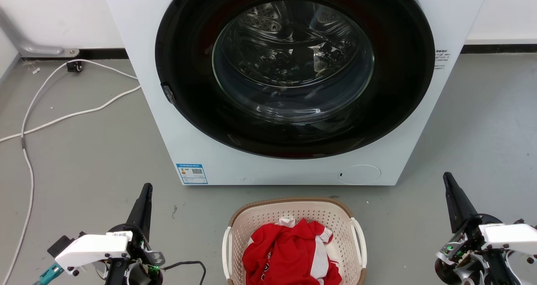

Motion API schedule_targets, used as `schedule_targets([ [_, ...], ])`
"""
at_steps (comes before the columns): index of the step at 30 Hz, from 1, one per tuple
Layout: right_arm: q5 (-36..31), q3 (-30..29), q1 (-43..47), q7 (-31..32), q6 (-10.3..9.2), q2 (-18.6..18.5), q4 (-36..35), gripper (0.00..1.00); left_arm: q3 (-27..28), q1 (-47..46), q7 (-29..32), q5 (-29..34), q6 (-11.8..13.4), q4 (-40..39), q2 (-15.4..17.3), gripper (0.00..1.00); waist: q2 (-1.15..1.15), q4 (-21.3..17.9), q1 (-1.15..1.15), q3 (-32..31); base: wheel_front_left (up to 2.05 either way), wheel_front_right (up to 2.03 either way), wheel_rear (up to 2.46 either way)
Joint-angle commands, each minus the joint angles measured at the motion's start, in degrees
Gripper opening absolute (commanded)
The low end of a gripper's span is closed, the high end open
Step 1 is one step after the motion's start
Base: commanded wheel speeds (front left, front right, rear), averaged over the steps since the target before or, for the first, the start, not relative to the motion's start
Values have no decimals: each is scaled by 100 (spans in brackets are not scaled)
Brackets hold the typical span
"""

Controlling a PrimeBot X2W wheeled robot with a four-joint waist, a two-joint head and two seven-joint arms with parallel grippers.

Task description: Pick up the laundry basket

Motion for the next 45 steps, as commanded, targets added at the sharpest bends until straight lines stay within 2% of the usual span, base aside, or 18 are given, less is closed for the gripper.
schedule_targets([
  [1, -15, -8, -69, 20, 2, 11, 8, 0, 13, -54, 16, 21, -2, 8, 2, 0, 0, 0, 0, 0, 0, 0, 0],
  [10, -16, -9, -70, 22, 2, 13, 8, 0, 23, -55, 20, 33, -2, 8, -6, 0, 0, 0, 0, 0, 0, 0, 0],
  [11, -1, -2, 0, 1, 0, 0, 0, 100, 13, 0, 15, 7, 0, 1, -7, 100, 0, 0, 0, 0, 0, 0, 0],
  [21, -239, 137, 130, -231, 0, 7, -9, 100, -261, 51, -210, 102, 0, -47, -28, 100, 0, -2, 0, -6, 0, 0, 0],
  [28, -863, 241, 164, -422, 0, -9, -132, 100, -415, 57, -398, 877, 0, -190, -20, 100, 0, -8, 0, -18, 0, 0, 0],
  [33, -1673, 261, 193, -549, 0, -41, -255, 100, -487, 88, -521, 1573, 0, -316, -30, 100, 0, -8, 0, -23, 0, 0, 0],
  [34, -1673, 261, 193, -549, 0, -41, -255, 100, -487, 88, -521, 1573, 0, -316, -30, 100, 0, -8, 0, -23, 0, 0, 0],
  [45, -3659, 320, 234, -804, 1, -48, -522, 100, -729, 83, -770, 3046, 4, -410, -38, 100, 0, 0, 0, -15, 0, 0, 0],
])
